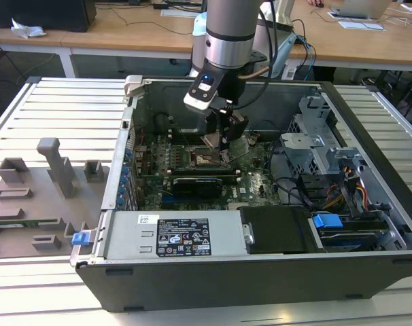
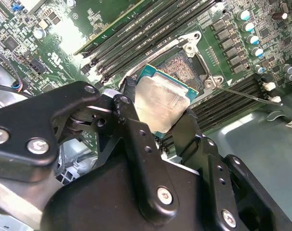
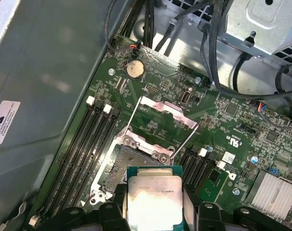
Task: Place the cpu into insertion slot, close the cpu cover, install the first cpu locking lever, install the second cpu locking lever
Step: 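Place the cpu into insertion slot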
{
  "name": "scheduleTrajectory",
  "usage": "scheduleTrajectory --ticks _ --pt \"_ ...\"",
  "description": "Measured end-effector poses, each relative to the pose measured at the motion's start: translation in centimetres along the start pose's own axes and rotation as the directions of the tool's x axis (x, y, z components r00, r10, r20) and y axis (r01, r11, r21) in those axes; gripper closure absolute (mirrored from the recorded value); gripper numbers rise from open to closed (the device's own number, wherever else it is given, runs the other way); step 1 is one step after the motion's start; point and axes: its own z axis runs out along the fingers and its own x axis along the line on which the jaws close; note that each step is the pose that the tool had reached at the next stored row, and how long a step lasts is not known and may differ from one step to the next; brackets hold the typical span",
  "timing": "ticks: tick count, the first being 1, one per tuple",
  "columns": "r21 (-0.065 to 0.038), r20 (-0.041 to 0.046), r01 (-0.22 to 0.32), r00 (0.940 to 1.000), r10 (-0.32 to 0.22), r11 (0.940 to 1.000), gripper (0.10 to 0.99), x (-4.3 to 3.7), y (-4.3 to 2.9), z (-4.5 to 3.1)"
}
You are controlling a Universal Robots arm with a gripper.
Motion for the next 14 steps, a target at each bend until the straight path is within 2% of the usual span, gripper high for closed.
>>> scheduleTrajectory --ticks 14 --pt "0.001 0.0017 -0.036 0.9993 0.036 0.9993 0.545 0.00 0.00 0.00"
